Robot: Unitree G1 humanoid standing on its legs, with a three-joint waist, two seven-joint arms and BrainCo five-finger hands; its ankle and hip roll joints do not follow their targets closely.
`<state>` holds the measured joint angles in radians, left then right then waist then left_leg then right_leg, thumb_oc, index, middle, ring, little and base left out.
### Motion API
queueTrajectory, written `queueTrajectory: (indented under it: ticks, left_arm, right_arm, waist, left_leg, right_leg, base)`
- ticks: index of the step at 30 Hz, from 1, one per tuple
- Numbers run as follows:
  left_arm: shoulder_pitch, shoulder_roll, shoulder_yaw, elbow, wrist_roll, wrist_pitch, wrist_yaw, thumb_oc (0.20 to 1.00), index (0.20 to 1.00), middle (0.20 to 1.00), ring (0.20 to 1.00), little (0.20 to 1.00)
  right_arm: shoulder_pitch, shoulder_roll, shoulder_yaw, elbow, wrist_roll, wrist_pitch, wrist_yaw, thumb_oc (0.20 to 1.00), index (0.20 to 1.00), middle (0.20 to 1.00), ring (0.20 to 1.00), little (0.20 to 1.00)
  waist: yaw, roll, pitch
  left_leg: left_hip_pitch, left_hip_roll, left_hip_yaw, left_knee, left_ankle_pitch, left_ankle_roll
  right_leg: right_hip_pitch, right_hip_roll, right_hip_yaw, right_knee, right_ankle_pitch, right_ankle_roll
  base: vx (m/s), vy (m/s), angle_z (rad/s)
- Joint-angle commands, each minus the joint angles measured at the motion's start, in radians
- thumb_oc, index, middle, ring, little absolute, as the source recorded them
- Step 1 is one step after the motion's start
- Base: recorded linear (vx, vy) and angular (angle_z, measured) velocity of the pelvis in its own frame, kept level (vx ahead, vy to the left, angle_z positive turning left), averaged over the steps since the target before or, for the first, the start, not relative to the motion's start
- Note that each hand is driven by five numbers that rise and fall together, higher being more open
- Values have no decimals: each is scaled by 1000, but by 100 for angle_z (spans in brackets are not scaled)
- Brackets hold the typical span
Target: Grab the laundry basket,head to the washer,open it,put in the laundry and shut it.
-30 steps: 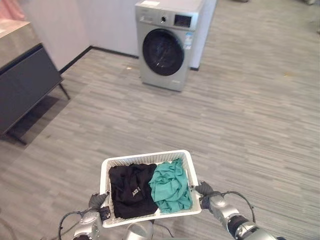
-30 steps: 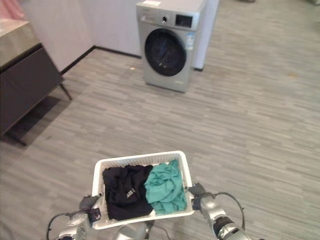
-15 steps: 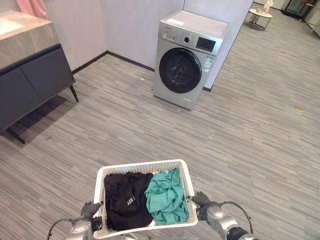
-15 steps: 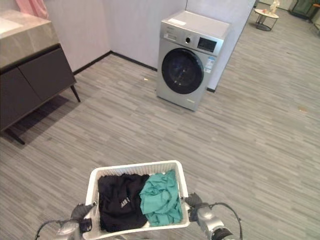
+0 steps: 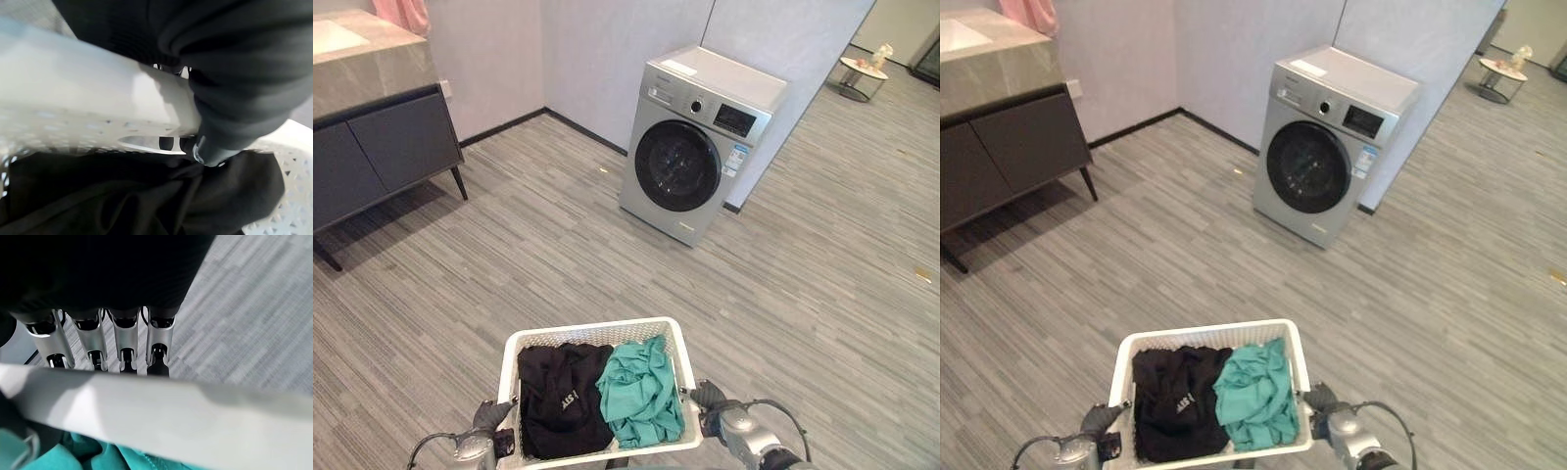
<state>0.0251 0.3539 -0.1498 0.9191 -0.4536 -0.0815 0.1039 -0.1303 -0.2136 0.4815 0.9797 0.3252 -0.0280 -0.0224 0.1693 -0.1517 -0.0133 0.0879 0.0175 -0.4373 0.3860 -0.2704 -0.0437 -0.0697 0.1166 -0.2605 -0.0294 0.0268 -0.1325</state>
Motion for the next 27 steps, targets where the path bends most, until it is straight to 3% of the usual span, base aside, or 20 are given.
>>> queueTrajectory:
  ticks: [1,2,6,9,11,12,13,14,15,21,27]
  left_arm:
    - [-39,73,7,-20,-28,-9,-17,200,200,200,200,200]
    - [-45,64,2,-12,-29,-10,-17,200,200,200,200,200]
    - [-40,59,0,-24,-36,-13,-14,200,200,200,200,200]
    - [-51,52,-6,-37,-29,-11,-9,200,200,200,200,200]
    - [-71,43,-11,-54,-32,-12,-8,200,200,200,200,200]
    - [-75,38,-13,-70,-34,-14,-8,200,200,200,200,200]
    - [-71,37,-10,-82,-45,-17,-5,200,200,200,200,200]
    - [-71,37,-10,-82,-45,-17,-5,200,200,200,200,200]
    - [-71,37,-18,-95,-37,-12,-5,200,200,200,200,200]
    - [-49,54,-21,-86,-41,-9,-16,200,200,200,200,200]
    - [-32,60,-9,-59,-55,-8,-12,200,200,200,200,200]
  right_arm:
    - [-65,-33,-119,-141,110,-92,18,200,200,200,200,200]
    - [-65,-39,-117,-149,110,-96,16,200,200,200,200,200]
    - [-62,-47,-108,-154,99,-96,14,200,200,200,200,200]
    - [-58,-60,-104,-181,82,-95,3,200,200,200,200,200]
    - [-58,-85,-115,-199,67,-93,0,200,200,200,200,200]
    - [-60,-90,-114,-202,61,-93,-1,200,200,200,200,200]
    - [-72,-90,-104,-208,46,-86,3,200,200,200,200,200]
    - [-72,-90,-104,-208,46,-86,3,200,200,200,200,200]
    - [-67,-104,-121,-233,42,-86,-3,200,200,200,200,200]
    - [-51,-69,-118,-223,36,-81,2,200,200,200,200,200]
    - [-62,-52,-87,-206,31,-83,5,200,200,200,200,200]
  waist:
    - [-1,-7,44]
    - [-3,-4,46]
    - [-4,5,44]
    - [-10,4,60]
    - [-23,-6,71]
    - [-17,-11,73]
    - [-6,-15,71]
    - [-5,-15,71]
    - [-17,-16,66]
    - [3,-34,56]
    - [22,-43,42]
  left_leg:
    - [-12,138,-32,-288,319,-24]
    - [-17,160,-14,-298,345,-34]
    - [-20,180,10,-323,368,-47]
    - [-65,201,77,-342,401,-54]
    - [-98,189,177,-343,373,-42]
    - [-114,161,195,-333,352,-38]
    - [-125,98,199,-352,292,-15]
    - [-125,98,200,-352,291,-15]
    - [-120,114,281,-399,286,-11]
    - [-60,114,227,-473,290,2]
    - [-66,122,217,-473,291,-1]
  right_leg:
    - [-4,-74,-20,2,2,236]
    - [1,-66,-26,-20,4,234]
    - [7,-58,-25,-47,3,229]
    - [-8,-70,-51,-58,-3,227]
    - [-25,-101,-80,-58,-2,233]
    - [-32,-109,-83,-58,0,237]
    - [-34,-114,-68,-58,7,242]
    - [-34,-114,-68,-58,7,242]
    - [-33,-112,-86,-58,1,236]
    - [3,-108,-97,-33,-1,240]
    - [11,-99,-99,-50,-5,237]
  base:
    - [201,-94,22]
    - [190,-86,5]
    - [89,-26,-15]
    - [6,18,-6]
    - [-48,63,17]
    - [-28,59,59]
    - [-20,34,53]
    - [8,84,16]
    - [13,56,-34]
    - [68,24,-1]
    - [12,8,3]
